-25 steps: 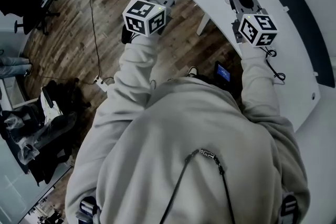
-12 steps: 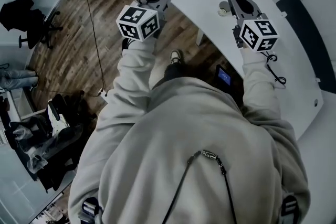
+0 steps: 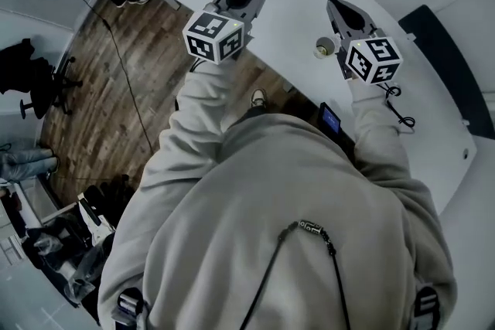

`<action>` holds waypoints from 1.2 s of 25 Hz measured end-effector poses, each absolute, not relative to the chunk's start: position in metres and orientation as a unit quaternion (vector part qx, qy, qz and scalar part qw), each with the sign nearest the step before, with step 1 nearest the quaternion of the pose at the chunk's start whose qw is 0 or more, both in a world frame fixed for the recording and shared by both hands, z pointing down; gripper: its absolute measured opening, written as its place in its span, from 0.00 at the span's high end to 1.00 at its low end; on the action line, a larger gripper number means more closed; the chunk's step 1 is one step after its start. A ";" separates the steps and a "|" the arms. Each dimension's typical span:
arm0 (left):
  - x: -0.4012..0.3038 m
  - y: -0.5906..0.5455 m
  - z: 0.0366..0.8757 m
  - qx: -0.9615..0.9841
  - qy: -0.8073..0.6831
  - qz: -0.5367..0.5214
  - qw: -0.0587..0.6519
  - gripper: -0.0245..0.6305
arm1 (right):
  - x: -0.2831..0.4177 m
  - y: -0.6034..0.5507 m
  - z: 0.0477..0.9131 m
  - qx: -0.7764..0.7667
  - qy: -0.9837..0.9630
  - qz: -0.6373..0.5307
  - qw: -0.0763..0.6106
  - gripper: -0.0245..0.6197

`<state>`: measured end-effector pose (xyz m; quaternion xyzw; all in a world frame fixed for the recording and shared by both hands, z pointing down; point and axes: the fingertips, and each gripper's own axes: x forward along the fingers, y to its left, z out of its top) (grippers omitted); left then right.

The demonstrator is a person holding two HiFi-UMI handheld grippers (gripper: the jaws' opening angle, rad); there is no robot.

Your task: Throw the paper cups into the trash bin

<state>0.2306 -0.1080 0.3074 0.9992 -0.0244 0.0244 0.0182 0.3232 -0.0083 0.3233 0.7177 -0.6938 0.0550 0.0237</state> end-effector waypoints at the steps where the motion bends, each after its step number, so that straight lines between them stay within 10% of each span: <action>1: 0.240 -0.115 0.304 0.999 -0.012 0.024 0.019 0.96 | 0.328 -0.014 0.318 0.725 -0.686 0.053 0.029 0.94; 30: 0.467 -0.139 0.347 0.984 0.157 0.076 0.047 0.96 | 0.502 -0.023 0.354 0.813 -0.562 0.134 0.080 0.94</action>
